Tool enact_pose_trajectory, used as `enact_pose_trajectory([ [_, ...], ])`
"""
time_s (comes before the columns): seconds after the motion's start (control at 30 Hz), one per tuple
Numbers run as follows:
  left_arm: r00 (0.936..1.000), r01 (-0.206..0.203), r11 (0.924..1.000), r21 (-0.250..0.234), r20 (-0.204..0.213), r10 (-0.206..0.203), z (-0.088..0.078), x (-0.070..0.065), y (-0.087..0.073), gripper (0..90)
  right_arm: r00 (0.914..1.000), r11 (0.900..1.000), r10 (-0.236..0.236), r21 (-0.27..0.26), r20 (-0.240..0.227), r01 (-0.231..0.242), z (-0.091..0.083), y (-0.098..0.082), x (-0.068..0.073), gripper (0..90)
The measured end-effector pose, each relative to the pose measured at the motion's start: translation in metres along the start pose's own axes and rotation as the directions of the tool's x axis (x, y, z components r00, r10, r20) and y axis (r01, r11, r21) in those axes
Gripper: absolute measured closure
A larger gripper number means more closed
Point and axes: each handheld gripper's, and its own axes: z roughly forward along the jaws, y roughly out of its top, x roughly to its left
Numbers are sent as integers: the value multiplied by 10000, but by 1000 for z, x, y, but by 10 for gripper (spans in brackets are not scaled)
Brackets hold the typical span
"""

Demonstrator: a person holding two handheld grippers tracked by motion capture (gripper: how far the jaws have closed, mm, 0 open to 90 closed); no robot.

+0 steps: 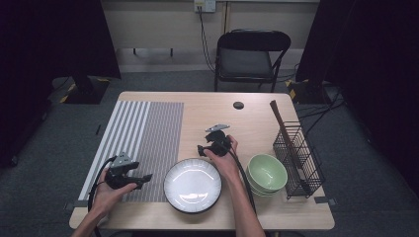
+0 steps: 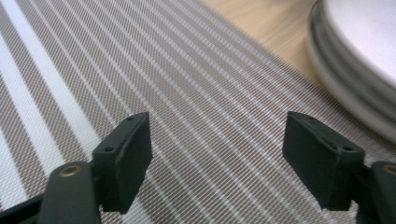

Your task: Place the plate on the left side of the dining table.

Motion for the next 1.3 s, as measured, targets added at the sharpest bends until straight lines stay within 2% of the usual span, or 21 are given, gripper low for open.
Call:
enact_pose_trajectory([
  [0.07,9996,-211,9993,-295,-170,206,-3,-3,3,270,9999,10000,46,-20,-124,-46,-3,1,1,195],
  [0.1,9999,-121,9994,-324,6,122,-4,-4,6,272,9994,9997,72,-224,-336,-80,-10,4,2,195],
  [0.13,9998,-53,9996,-294,194,59,-5,-4,8,272,9994,9997,72,-224,-336,-80,-10,4,2,199],
  [0.2,9995,-5,9990,-444,328,20,-6,-7,14,275,9983,9993,142,-331,-570,-161,-15,5,4,204],
  [0.27,9979,39,9990,-436,651,-11,-7,-10,19,283,9961,9993,39,-370,-878,-71,-20,5,6,217],
  [0.3,9970,-65,9993,-360,763,93,-7,-13,23,286,9942,9992,-21,-401,-1072,-22,-25,4,8,229],
  [0.33,9977,-213,9989,-421,631,240,-7,-16,26,286,9942,9992,-21,-401,-1072,-22,-25,4,8,229],
  [0.4,9950,-163,9980,-609,974,222,-6,-20,34,312,9899,9986,7,-522,-1415,-81,-33,1,10,249],
  [0.43,9935,-1,9977,-674,1137,78,-5,-22,36,312,9899,9986,7,-522,-1415,-81,-33,1,10,249],
  [0.57,9898,-3,9962,-872,1416,127,2,-29,46,370,9831,9982,-27,-598,-1828,-84,-42,-3,14,302],
  [0.67,9863,161,9966,-808,1650,-26,10,-30,52,407,9803,9975,-80,-702,-1976,-60,-47,-8,17,385],
  [0.73,9851,155,9973,-713,1719,-30,16,-31,55,452,9752,9964,4,-823,-2214,-191,-51,-12,17,440],
  [0.77,9840,99,9976,-681,1782,24,20,-32,55,492,9748,9961,-25,-862,-2229,-171,-54,-15,19,512],
  [0.83,9814,148,9975,-686,1920,-14,23,-32,54,518,9732,9955,-50,-929,-2298,-168,-56,-17,19,548],
  [0.87,9803,233,9969,-747,1975,-82,25,-31,52,593,9714,9957,-26,-910,-2373,-195,-58,-20,21,625],
  [0.9,9803,233,9969,-747,1975,-82,25,-31,52,644,9714,9957,-26,-910,-2373,-195,-58,-20,21,625],
  [0.93,9759,285,9970,-714,2177,-123,26,-31,52,665,9688,9960,-13,-864,-2480,-208,-58,-22,21,672],
  [0.97,9734,328,9968,-735,2286,-152,27,-30,52,665,9688,9960,-13,-864,-2480,-208,-58,-22,21,672],
  [1.07,9733,299,9968,-742,2293,-121,28,-29,52,714,9674,9953,-65,-951,-2532,-182,-59,-25,23,748],
  [1.17,9727,178,9983,-548,2322,-46,33,-30,50,730,9650,9960,-49,-872,-2622,-186,-58,-26,23,797],
  [1.3,9667,357,9974,-628,2552,-185,35,-29,50,751,9610,9956,43,-889,-2766,-300,-58,-27,22,847],
])
